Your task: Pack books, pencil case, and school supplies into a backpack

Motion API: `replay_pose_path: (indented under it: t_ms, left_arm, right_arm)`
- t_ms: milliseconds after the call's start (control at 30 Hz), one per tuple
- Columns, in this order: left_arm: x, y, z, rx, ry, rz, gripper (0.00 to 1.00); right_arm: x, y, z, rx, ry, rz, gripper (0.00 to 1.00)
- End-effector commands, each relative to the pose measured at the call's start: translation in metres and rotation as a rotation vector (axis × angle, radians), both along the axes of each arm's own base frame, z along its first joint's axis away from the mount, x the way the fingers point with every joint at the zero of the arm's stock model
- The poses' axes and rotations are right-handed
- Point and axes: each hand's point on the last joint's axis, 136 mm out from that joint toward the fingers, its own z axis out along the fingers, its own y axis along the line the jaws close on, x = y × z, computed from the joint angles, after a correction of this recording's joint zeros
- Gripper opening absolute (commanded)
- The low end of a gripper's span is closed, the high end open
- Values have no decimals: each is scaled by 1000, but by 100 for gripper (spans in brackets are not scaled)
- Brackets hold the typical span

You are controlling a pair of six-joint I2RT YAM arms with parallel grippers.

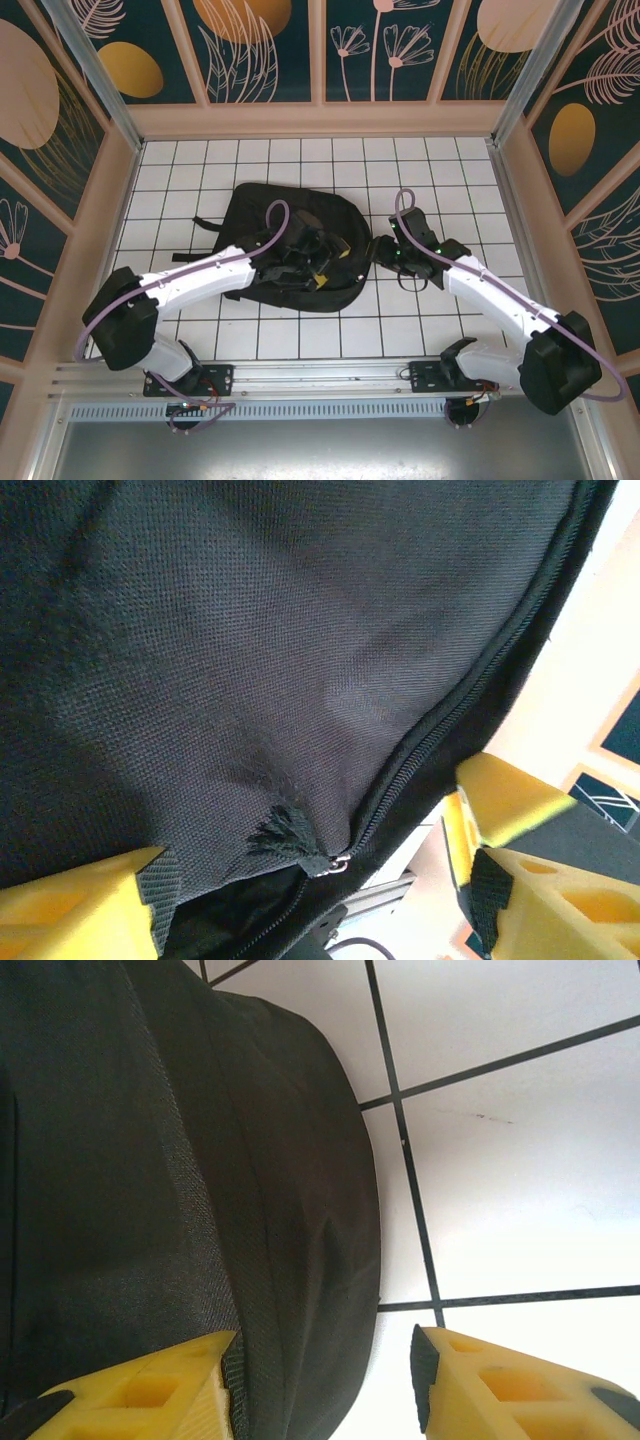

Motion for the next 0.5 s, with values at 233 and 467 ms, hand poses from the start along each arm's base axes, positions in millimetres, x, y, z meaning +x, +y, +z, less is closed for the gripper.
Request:
replay_pose_path:
  t_ms: [233, 467]
  left_arm:
    - [-10, -29, -9, -45, 73, -20, 68]
    - [-20, -41, -12, -62, 82, -41, 59]
  right_arm:
    - [-1, -6, 1, -22, -21, -30, 48]
    - [-1, -9, 1, -46, -28, -33, 48]
